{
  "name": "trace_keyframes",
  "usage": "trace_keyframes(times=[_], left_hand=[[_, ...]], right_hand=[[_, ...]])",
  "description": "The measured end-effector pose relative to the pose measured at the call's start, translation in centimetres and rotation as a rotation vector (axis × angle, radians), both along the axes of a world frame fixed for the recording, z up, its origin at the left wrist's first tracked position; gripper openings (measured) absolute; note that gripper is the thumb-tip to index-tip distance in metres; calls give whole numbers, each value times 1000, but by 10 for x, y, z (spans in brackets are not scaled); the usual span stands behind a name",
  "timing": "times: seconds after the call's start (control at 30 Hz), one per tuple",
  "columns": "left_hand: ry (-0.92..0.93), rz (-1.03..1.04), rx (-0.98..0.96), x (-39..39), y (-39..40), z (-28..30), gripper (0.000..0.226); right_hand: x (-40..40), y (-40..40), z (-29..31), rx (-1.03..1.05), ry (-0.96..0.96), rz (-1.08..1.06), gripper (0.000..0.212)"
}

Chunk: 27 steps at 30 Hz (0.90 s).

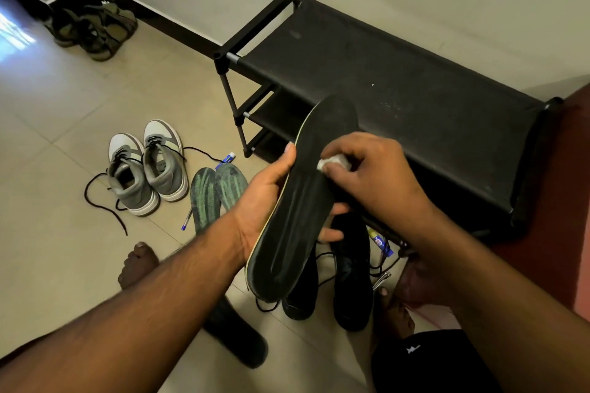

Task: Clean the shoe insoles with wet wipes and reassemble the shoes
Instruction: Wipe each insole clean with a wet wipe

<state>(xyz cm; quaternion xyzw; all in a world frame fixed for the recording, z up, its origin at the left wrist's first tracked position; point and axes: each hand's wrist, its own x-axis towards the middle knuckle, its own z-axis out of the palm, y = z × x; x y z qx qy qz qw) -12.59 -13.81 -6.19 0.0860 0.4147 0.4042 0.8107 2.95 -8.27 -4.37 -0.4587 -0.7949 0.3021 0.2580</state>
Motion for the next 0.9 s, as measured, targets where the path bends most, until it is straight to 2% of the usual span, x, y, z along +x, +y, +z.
trace_keyframes(times=[0.1, 0.23, 0.3, 0.5, 0.57, 0.73, 0.8, 0.9], left_hand=[[-5, -18, -18, -1, 1, 2, 70], [6, 120, -25, -5, 5, 1, 69], [12, 127, -37, -6, 6, -1, 68], [-32, -58, -28, -7, 2, -2, 64], [-12, -42, -28, -6, 2, -2, 63], [46, 142, -58, -7, 9, -4, 62], [56, 93, -69, -6, 7, -3, 65], [31, -99, -71, -6, 2, -1, 67]], right_hand=[[-1, -1, -2, 9, 30, -2, 11], [-15, -24, 3, -21, 17, 390, 13], [-16, -25, 3, -4, -22, 451, 13], [2, 2, -5, 104, -58, 34, 10], [-1, -3, -6, 117, -47, 44, 11], [-22, -34, 2, 68, 58, 399, 13], [-20, -28, 2, 103, 61, 353, 12], [-7, -8, -3, 134, 77, 72, 10]])
